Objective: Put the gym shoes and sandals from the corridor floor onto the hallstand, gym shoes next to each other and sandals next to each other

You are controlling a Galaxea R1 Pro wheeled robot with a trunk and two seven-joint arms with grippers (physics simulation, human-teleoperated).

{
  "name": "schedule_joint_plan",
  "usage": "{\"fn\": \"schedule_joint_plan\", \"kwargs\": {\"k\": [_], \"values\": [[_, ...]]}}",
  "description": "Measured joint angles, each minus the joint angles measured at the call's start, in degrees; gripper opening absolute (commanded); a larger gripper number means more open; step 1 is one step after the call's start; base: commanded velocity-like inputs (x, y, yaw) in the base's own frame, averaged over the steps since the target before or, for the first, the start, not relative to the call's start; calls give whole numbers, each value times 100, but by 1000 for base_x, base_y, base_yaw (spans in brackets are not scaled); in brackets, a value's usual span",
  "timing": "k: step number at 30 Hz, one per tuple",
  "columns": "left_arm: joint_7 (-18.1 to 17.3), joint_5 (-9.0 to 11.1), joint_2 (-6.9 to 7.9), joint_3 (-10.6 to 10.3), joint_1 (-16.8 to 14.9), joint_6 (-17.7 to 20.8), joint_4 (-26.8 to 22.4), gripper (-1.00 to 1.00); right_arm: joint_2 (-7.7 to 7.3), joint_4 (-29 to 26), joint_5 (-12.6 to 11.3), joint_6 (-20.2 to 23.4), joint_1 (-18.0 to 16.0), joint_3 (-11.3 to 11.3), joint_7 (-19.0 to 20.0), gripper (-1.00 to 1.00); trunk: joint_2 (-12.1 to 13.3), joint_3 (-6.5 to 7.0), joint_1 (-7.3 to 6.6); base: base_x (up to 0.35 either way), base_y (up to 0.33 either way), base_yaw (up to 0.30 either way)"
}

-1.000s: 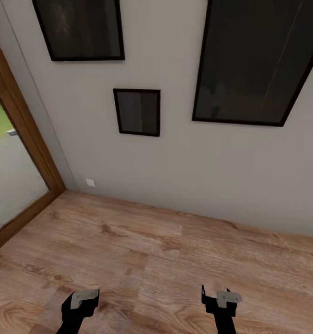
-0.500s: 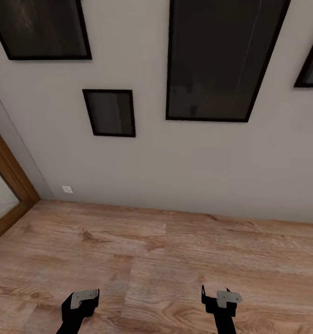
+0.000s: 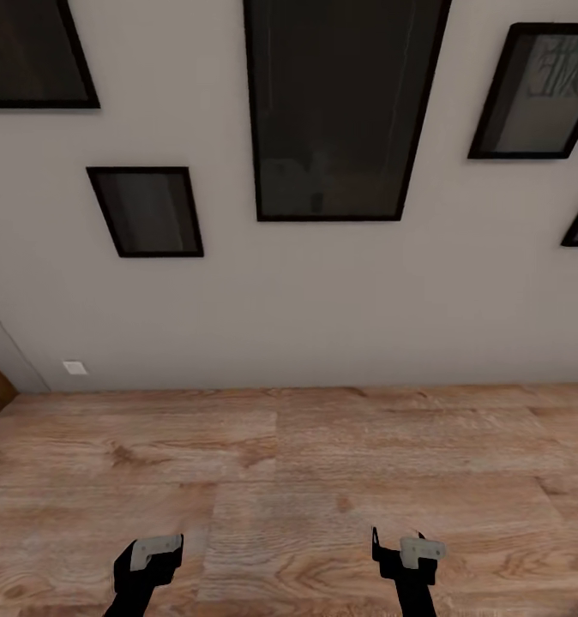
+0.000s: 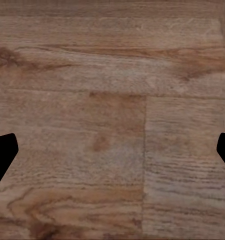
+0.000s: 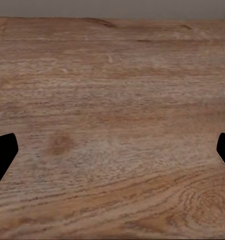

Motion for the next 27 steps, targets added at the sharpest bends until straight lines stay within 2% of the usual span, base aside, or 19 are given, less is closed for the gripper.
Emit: {"fn": "schedule_joint_plan", "kwargs": {"k": [27], "values": [[0, 5, 0, 0, 0, -7, -3, 100, 0, 0, 0, 0, 0, 0, 0, 100, 0, 0, 0, 0, 0, -297]]}}
